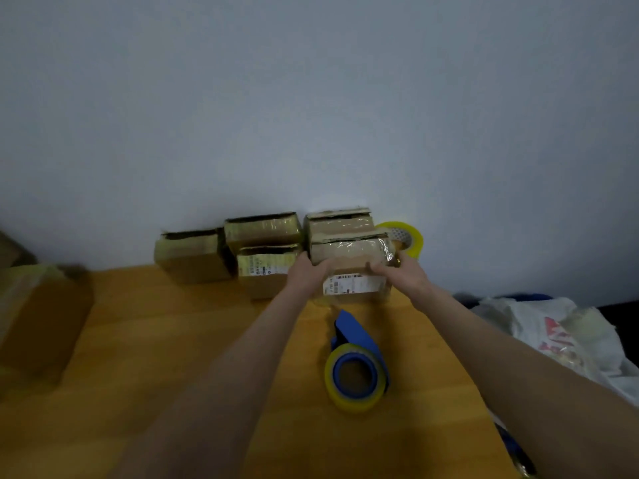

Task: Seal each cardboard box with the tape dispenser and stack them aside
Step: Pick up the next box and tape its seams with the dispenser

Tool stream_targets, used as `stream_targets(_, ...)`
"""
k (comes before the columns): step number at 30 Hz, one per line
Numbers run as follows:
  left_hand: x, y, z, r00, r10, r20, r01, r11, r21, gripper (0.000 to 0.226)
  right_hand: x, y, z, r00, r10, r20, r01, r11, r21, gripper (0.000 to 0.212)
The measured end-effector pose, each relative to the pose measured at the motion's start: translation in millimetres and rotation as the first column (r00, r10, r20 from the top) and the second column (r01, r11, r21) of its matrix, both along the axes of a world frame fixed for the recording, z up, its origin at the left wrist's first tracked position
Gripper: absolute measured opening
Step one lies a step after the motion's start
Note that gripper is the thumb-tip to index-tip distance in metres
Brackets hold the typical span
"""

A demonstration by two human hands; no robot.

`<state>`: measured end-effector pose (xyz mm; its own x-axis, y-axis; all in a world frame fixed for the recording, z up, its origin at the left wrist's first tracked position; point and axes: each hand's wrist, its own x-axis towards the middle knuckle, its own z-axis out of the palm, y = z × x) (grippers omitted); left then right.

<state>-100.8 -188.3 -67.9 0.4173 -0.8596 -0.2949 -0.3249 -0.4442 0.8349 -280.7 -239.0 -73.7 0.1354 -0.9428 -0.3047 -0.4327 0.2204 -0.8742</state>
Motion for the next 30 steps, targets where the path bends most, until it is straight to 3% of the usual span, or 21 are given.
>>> stream_targets(3, -16.9, 2.4, 9.8, 0.989, 0.122, 0.085, -0.115, 0.989, -0.091, 0.046, -9.7, -5.5, -0.9, 1.0, 0.014, 0.0, -0.014, 0.999, -0.05, 0.041)
stream_targets(6, -33.6, 4.1, 30.6, 0.956, 0.254, 0.146, -0.215, 0.946, -0.242, 0.049, -22.0, -10.4, 4.9, 1.0, -0.002, 0.016, 0.003, 0.996, -0.094, 0.046)
stream_targets(8, -42.0, 6.9, 45.6, 0.936, 0.323, 0.14, -0.269, 0.913, -0.308, 0.046, -25.4, -10.3, 13.0, 0.996, -0.018, 0.085, 0.025, 0.996, -0.08, 0.054)
stream_targets(12, -48.2, 28.7, 64.8, 0.905, 0.397, 0.152, -0.321, 0.872, -0.369, 0.051, -25.4, -2.2, 26.8, 0.975, -0.034, 0.218, 0.053, 0.995, -0.082, 0.049)
stream_targets(17, -45.0, 63.8, 88.1, 0.884, 0.466, 0.035, -0.393, 0.781, -0.485, 0.042, -16.2, 19.3, 54.5, 0.977, -0.03, 0.212, 0.086, 0.962, -0.258, 0.043)
stream_targets(20, -26.7, 90.0, 97.9, 0.827, 0.562, 0.031, -0.458, 0.704, -0.543, 0.031, 0.1, 40.0, 68.7, 0.983, 0.068, 0.171, -0.005, 0.938, -0.347, 0.045)
stream_targets(24, 3.9, 127.7, 86.2, 0.783, 0.617, 0.075, -0.511, 0.708, -0.487, 0.024, 28.4, 76.0, 65.6, 0.957, 0.282, 0.063, -0.249, 0.916, -0.313, 0.062)
stream_targets(30, 40.8, 179.6, 33.2, 0.774, 0.604, 0.19, -0.559, 0.793, -0.243, 0.046, 53.9, 122.9, 28.4, 0.905, 0.407, -0.126, -0.425, 0.877, -0.224, 0.062)
